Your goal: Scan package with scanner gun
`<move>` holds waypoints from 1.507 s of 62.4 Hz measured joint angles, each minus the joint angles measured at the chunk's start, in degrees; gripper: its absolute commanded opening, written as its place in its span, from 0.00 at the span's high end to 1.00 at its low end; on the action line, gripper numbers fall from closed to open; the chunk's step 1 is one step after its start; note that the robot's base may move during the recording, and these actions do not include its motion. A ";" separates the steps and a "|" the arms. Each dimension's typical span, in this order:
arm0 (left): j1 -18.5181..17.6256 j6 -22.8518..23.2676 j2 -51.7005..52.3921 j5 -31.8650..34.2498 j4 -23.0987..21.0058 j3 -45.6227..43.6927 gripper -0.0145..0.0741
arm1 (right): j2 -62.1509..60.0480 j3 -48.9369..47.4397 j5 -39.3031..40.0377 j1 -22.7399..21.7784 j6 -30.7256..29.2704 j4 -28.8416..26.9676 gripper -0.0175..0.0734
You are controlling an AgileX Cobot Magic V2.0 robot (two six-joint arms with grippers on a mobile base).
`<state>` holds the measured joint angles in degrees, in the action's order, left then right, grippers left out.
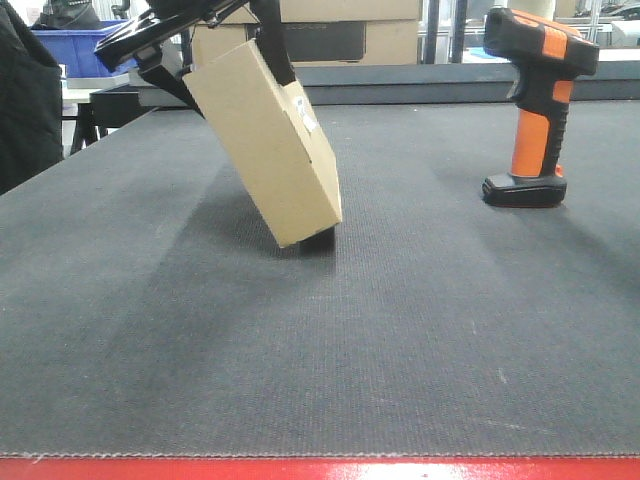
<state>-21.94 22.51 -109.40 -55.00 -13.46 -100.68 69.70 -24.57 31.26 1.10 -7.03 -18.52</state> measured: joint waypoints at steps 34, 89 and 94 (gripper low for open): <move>0.00 0.00 0.00 -0.12 0.00 0.00 0.96 | 25.33 -10.76 20.58 10.33 3.08 -3.43 0.98; 0.00 -1.27 0.00 -0.12 0.12 0.00 0.96 | 33.99 -17.75 20.96 10.21 8.43 -6.39 0.20; 0.00 -1.31 0.00 -0.23 0.12 0.00 0.96 | 35.58 -18.75 20.96 9.99 8.43 -6.39 0.20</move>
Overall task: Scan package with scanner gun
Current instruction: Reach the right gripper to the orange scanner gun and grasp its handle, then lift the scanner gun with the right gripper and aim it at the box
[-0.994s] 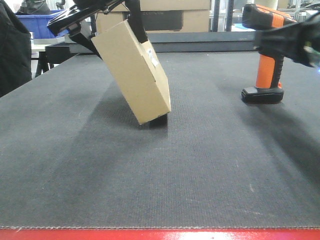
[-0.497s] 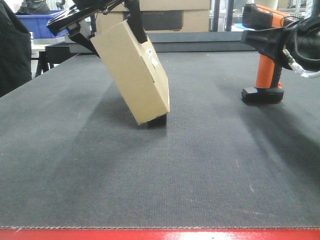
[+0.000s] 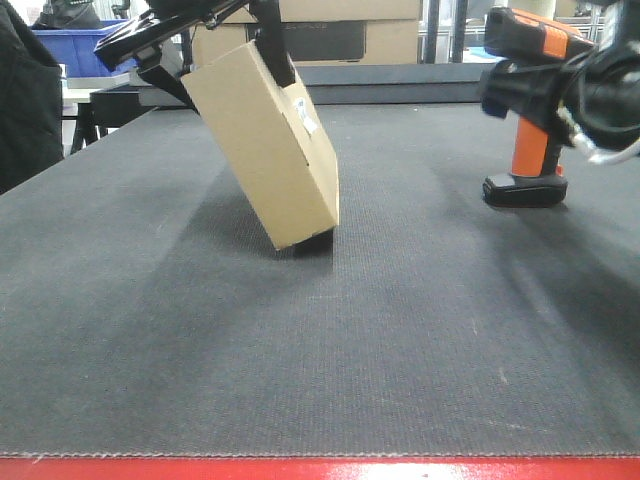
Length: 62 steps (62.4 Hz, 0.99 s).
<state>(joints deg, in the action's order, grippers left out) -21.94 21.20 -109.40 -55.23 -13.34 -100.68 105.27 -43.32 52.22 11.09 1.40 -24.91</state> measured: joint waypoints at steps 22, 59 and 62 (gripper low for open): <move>0.00 0.00 0.00 -0.11 0.00 0.00 0.96 | 2.71 -4.27 -0.34 -1.52 0.11 0.02 0.20; 0.00 0.00 0.00 -0.44 0.12 0.00 0.96 | 3.34 -6.41 -3.42 -3.34 0.11 1.34 0.33; 0.00 0.00 0.00 -0.44 0.12 0.00 0.96 | 3.34 -6.41 -3.42 -3.34 0.11 1.34 0.43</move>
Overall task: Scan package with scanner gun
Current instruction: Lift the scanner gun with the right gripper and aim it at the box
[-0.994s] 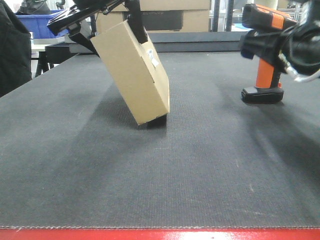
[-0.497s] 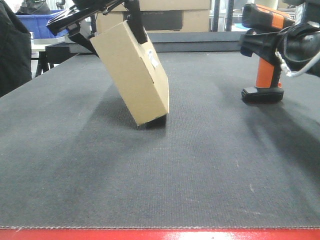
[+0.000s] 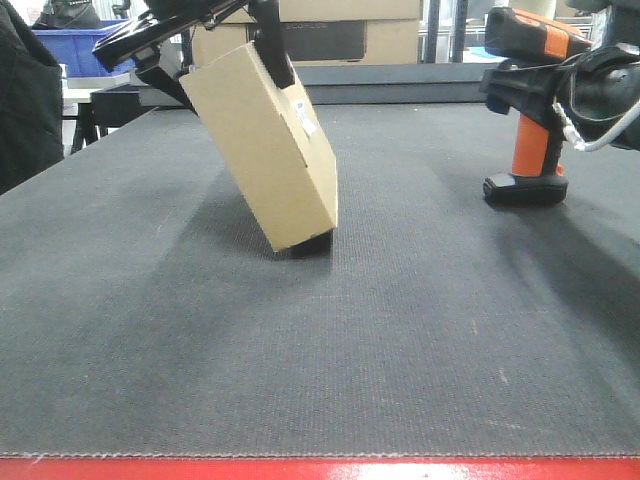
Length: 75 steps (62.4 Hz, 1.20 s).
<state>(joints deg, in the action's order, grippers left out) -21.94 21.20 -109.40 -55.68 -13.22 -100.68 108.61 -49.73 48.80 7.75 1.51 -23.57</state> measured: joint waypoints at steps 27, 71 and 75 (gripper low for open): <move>0.00 -0.10 0.00 0.13 0.00 0.00 0.96 | 0.21 0.00 0.46 0.00 -1.20 1.13 0.99; 0.00 1.26 0.00 2.10 0.00 0.00 0.96 | -5.86 0.00 -0.97 1.03 -36.41 -1.77 0.99; 0.00 1.26 0.00 2.22 0.00 0.00 0.96 | -5.86 0.00 -0.97 1.03 -36.56 -1.82 0.99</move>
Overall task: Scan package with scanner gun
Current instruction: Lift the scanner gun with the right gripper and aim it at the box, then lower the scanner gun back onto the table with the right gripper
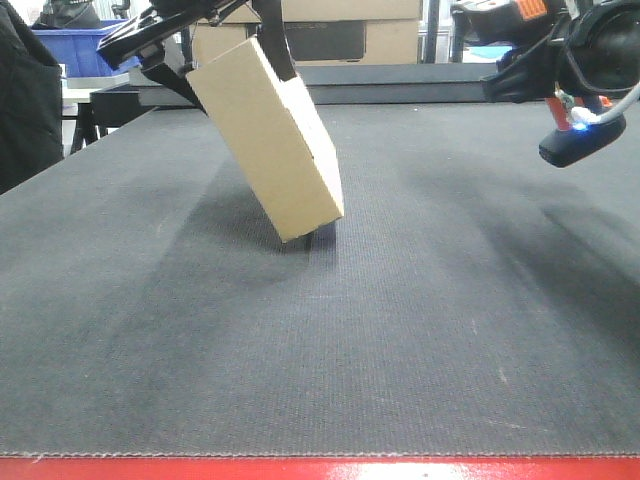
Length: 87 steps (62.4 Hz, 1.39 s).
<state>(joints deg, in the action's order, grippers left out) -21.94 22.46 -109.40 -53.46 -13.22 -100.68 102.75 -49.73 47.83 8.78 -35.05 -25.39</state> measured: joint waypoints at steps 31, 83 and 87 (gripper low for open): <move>0.00 0.00 0.00 -0.01 0.00 0.00 0.96 | 0.00 0.00 -0.21 0.00 -5.74 0.00 0.99; 0.00 0.11 0.00 -0.11 -0.07 0.00 0.96 | 4.46 0.00 2.69 0.00 30.50 -3.92 0.99; 0.00 0.11 0.00 -0.11 -0.07 0.00 0.96 | 4.61 0.00 2.78 0.00 30.50 -3.92 0.99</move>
<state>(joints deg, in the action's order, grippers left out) -21.94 22.57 -109.40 -53.57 -13.29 -100.68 107.36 -49.73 50.61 8.78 -4.56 -29.31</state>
